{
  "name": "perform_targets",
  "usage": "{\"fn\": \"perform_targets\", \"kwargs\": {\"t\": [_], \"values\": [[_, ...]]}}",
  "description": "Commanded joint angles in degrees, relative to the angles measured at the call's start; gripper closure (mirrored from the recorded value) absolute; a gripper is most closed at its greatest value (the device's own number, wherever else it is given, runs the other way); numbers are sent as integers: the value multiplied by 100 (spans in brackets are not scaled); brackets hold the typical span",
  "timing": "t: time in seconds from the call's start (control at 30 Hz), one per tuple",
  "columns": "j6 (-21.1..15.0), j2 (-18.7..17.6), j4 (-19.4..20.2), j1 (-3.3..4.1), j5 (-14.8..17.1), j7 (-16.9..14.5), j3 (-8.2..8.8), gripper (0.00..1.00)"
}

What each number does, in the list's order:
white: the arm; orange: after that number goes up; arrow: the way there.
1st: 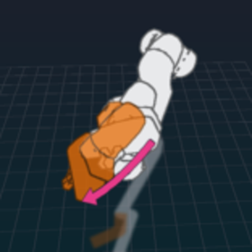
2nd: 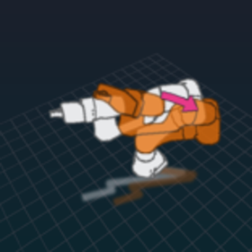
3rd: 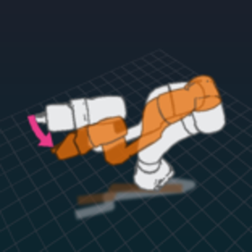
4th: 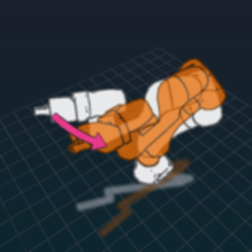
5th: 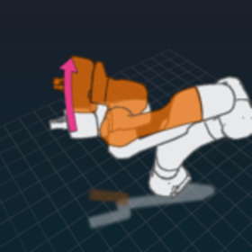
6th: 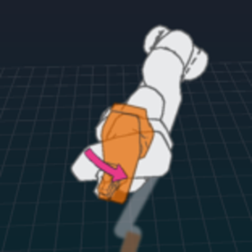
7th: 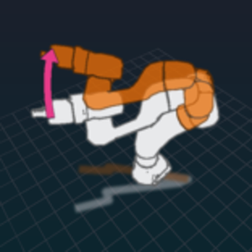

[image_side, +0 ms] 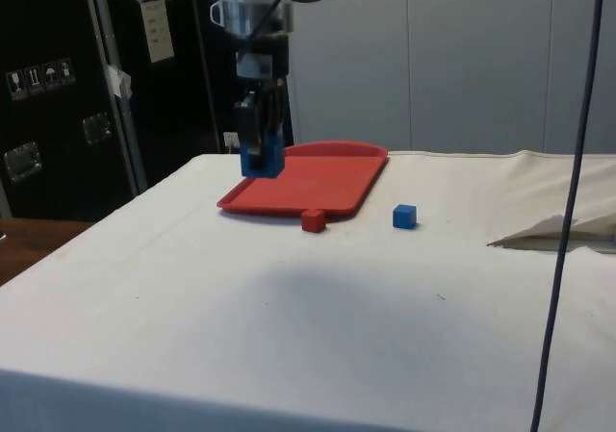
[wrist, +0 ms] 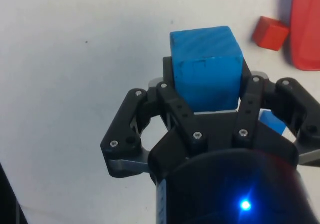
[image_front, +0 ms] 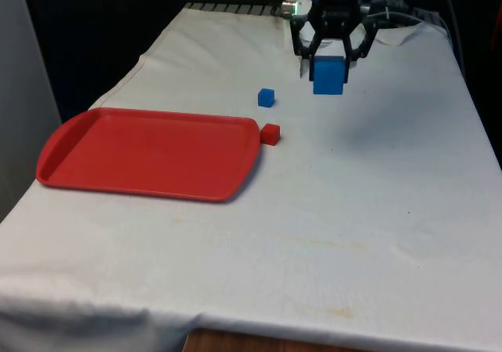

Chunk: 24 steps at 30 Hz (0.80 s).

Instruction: Pick up the largest block and place it onto the tray.

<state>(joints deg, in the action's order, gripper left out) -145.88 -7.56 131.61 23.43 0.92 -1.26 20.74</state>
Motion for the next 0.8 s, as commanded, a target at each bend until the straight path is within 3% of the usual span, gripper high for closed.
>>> {"fn": "perform_targets", "kwargs": {"t": [0.0, 0.13, 0.2, 0.3, 0.5, 0.53, 0.57, 0.77], "values": [[6, 0, -11, -23, 74, -63, 0, 100], [17, -17, -46, -57, 103, -149, 103, 100], [0, -17, -23, -29, 0, -57, 132, 100], [52, -17, -97, -92, 126, -275, 201, 100], [63, -86, -189, -126, 212, -533, 390, 100], [34, -63, -160, -86, 109, -430, 407, 100], [57, -115, -201, -132, 235, -579, 418, 100], [40, -304, -321, -155, 338, -791, 619, 100]]}}
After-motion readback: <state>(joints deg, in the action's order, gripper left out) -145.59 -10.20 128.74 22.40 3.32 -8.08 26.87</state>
